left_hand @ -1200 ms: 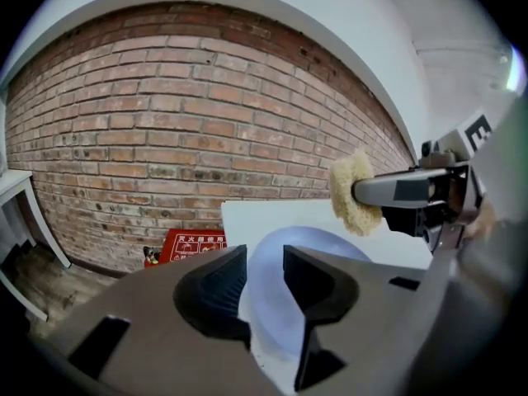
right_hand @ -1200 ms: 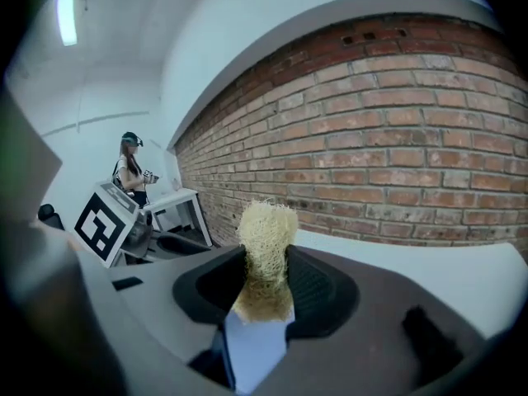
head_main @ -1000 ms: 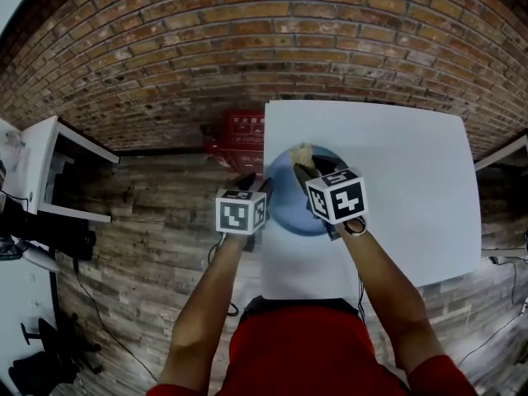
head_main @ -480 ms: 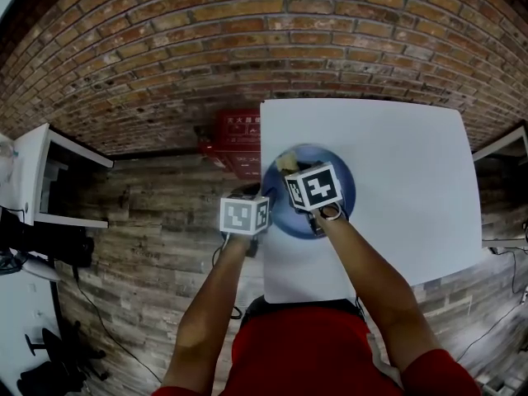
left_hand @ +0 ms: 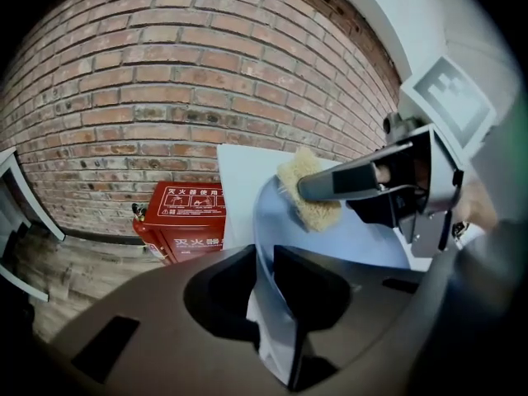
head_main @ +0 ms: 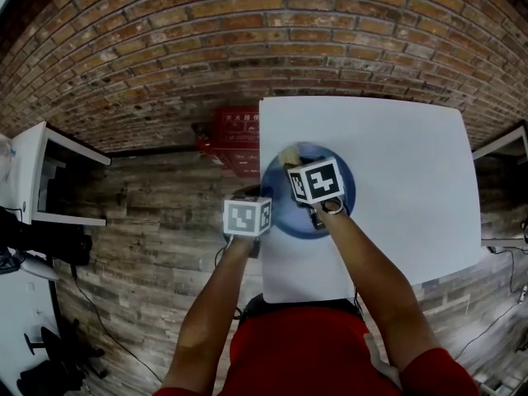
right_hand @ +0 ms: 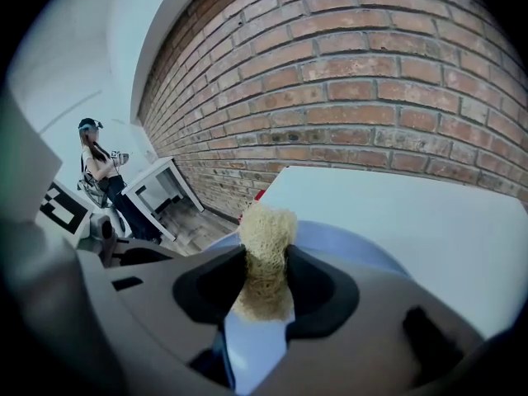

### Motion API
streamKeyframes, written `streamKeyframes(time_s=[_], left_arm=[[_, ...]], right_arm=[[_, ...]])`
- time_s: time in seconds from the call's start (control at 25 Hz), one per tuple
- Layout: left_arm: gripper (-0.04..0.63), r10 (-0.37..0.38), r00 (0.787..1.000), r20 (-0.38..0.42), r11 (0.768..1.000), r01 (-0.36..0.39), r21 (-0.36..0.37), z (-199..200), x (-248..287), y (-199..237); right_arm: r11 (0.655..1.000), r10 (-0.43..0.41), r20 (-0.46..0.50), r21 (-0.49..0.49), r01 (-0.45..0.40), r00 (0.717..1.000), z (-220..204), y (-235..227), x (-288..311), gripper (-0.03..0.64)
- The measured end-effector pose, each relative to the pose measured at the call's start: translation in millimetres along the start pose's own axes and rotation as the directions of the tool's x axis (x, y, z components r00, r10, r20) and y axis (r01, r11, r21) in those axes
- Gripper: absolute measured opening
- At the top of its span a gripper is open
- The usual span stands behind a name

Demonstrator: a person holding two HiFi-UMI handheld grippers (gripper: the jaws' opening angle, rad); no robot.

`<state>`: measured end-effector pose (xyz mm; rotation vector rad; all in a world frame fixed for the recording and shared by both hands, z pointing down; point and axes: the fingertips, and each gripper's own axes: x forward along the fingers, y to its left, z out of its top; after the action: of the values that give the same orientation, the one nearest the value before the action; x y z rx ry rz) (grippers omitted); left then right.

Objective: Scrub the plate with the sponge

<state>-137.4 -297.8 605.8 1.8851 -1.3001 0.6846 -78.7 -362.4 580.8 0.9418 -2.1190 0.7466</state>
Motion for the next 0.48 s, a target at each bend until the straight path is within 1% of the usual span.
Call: streamKeyframes(time_s=[0.48], left_arm=[[0.074, 0.021, 1.0, 0.012, 1.0, -0.021, -0.009, -0.3, -0.9, 0.0]], right_arm=[[0.992, -0.121, -0.012, 0.045, 0.121, 0.993, -22.3, -70.7, -36.4, 0.153]])
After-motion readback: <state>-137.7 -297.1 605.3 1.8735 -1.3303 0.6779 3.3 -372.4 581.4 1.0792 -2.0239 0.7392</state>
